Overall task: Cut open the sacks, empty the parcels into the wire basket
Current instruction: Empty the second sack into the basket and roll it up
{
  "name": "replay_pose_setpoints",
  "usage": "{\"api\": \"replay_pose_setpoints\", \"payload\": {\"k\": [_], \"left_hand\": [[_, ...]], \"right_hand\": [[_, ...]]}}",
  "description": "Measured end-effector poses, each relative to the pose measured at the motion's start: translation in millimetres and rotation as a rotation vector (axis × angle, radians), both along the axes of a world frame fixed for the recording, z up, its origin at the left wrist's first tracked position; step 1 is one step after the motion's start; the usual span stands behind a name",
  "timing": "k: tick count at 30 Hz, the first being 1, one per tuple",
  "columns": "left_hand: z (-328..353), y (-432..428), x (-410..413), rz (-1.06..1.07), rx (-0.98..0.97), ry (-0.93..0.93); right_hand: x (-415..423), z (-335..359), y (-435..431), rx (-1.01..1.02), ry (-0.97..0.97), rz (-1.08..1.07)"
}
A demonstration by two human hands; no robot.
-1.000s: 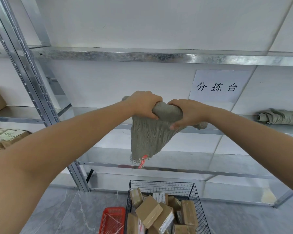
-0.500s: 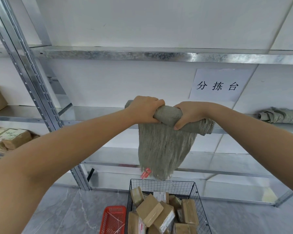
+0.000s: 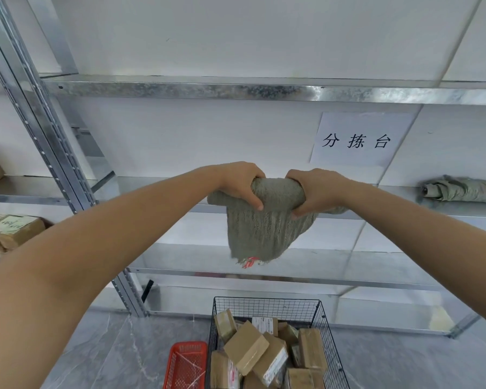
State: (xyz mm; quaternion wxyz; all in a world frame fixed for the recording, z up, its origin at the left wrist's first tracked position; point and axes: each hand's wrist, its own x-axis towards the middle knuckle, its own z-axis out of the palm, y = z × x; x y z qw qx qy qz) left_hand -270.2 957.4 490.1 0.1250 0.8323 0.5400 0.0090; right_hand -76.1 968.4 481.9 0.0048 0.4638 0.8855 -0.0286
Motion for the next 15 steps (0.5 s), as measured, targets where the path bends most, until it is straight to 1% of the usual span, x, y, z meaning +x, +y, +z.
{"api": "replay_pose_setpoints", "payload": {"k": [2,3,5,8,11,13,15], "left_hand": [[0,0,0,-0.015,0.048,-0.039],[-1,-1,0,-0.017,0.05,-0.059],[-3,-2,0,-0.019,0.054,-0.082],[-7,-3,-1,-0.013,0.121,-0.065],[-9,-3,-8,0.026,0.164,-0.074],[-12,-4,-12,0.05,0.205,-0.067],[-14,-5,-15,0.064,0.259,-0.025]], "right_hand": [[2,7,1,-0.213,0.047,-0.035],[2,11,2,-0.281,0.037,-0.031],[4,17,4,-0.367,-0.034,-0.013],[5,20,5,-0.48,-0.09,-0.049],[8,12,9,-0.438,-0.051,-0.089],[6,9,12,-0.37,0.008,-0.086],[4,8,13,-0.274,0.026,-0.06]]}}
